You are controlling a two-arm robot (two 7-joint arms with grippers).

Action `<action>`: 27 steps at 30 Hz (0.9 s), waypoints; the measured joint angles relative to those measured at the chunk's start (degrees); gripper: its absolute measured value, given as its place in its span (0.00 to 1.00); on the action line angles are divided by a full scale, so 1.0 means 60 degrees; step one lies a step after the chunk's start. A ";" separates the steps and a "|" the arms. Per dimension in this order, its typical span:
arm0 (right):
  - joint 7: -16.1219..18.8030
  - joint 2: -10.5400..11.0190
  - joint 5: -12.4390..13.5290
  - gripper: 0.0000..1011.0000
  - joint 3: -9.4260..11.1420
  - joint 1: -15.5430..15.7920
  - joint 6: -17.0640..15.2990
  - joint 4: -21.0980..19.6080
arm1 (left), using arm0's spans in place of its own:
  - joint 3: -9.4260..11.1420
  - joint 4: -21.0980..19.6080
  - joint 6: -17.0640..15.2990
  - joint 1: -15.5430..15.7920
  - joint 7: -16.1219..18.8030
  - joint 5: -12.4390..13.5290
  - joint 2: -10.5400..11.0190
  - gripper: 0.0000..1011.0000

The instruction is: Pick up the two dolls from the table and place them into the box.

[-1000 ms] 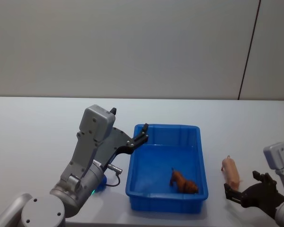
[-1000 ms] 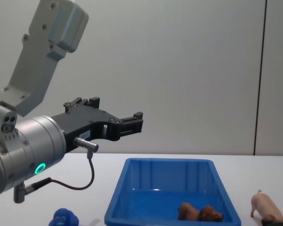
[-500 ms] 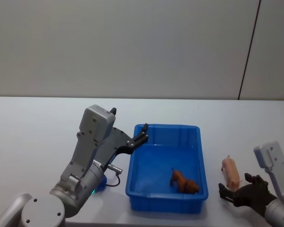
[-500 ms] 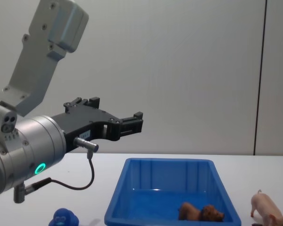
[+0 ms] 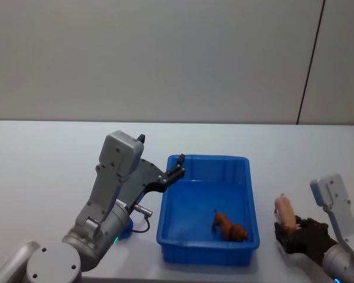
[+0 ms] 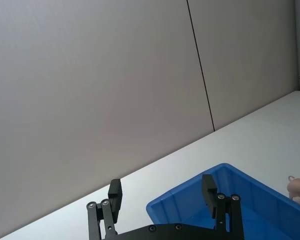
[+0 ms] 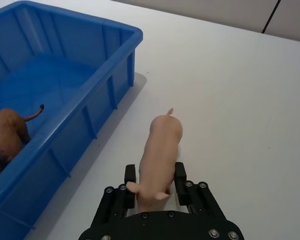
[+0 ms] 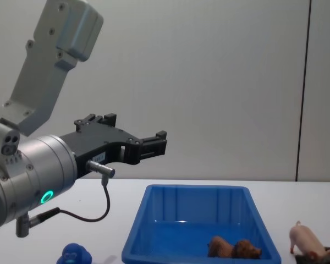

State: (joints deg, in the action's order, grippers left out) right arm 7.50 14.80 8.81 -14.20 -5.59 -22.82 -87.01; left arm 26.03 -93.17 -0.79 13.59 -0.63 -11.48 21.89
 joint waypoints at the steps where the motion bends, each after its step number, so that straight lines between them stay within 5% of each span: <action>1: -0.0045 -0.0017 -0.0020 0.45 -0.0007 -0.0005 0.0069 0.0005 | 0.0000 0.0000 0.0000 0.0000 0.0000 0.0000 0.0000 0.99; 5: -0.0158 -0.0052 -0.0069 0.37 -0.0018 -0.0009 0.0271 -0.0007 | 0.0000 0.0000 0.0000 0.0000 0.0000 0.0000 0.0000 0.99; 18: -0.0435 -0.0129 -0.0143 0.37 -0.0021 0.0026 0.1083 -0.0719 | 0.0000 0.0000 0.0000 0.0000 0.0000 -0.0001 0.0000 0.99; 27: -0.0127 -0.0241 -0.0138 0.37 -0.0098 -0.0059 0.1363 -0.1396 | 0.0000 0.0000 0.0000 0.0000 0.0000 0.0000 0.0000 0.99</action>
State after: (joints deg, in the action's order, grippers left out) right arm 6.74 13.35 7.97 -14.79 -5.95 -14.64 -95.38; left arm 26.02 -93.17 -0.79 13.59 -0.63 -11.48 21.89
